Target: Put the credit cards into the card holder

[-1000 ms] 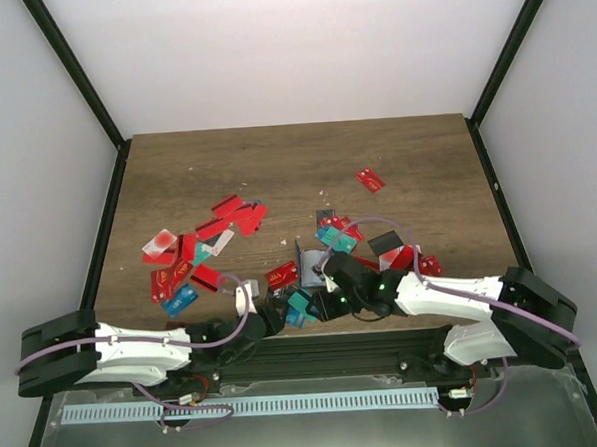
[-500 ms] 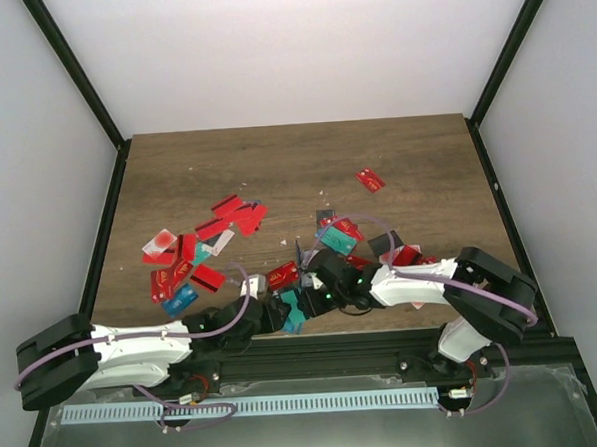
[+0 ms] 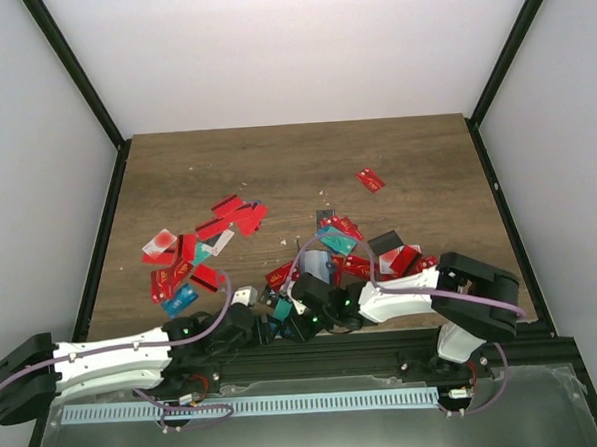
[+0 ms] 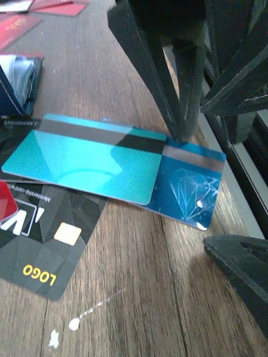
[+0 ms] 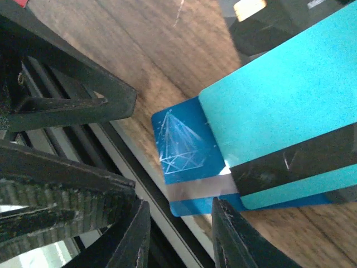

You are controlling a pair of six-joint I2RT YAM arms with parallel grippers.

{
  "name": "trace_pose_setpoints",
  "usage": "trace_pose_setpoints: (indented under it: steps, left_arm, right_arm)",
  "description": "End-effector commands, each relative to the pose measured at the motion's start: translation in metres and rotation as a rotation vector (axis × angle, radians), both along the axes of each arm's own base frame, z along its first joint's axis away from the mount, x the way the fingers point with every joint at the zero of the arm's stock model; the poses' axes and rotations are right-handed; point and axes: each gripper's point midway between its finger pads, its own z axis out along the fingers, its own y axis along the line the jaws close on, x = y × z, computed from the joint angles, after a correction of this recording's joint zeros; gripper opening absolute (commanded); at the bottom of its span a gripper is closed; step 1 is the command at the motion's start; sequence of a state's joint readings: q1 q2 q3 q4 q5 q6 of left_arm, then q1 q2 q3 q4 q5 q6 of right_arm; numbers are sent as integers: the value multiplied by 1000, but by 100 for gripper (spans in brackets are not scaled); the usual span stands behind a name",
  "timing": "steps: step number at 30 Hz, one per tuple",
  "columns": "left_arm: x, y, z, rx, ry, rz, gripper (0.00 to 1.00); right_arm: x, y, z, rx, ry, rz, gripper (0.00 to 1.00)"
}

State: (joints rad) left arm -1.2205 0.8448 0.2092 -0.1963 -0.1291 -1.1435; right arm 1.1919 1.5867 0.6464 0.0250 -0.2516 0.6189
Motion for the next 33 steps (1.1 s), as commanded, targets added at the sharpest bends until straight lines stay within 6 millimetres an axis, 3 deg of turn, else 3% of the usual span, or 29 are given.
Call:
trace_pose_setpoints:
  steps: [1, 5, 9, 14, 19, 24, 27, 33]
  left_arm:
    - [-4, -1, 1, -29, -4, -19, 61]
    - [9, -5, 12, -20, -87, -17, 61]
    - [27, -4, 22, 8, -185, 11, 64]
    - [38, -16, 14, -20, -154, -40, 66]
    - [28, -39, -6, -8, -73, -151, 66]
    - [15, -52, -18, -40, -12, -212, 64]
    - [8, -58, -17, -53, 4, -242, 63]
    - [0, -63, -16, -54, 11, -267, 63]
  right_arm:
    - [-34, -31, -35, -142, 138, 36, 33]
    - [-42, -29, -16, -77, 179, 37, 33]
    - [-25, -55, -9, -141, 151, -138, 34]
    - [-31, -81, -8, -151, 251, -306, 38]
    - [-45, -79, -4, -50, 400, -387, 43]
    - [-39, -71, -1, 3, 416, -442, 60]
    - [-36, -66, -4, 25, 430, -468, 67]
    - [-26, -70, -15, 63, 450, -586, 71]
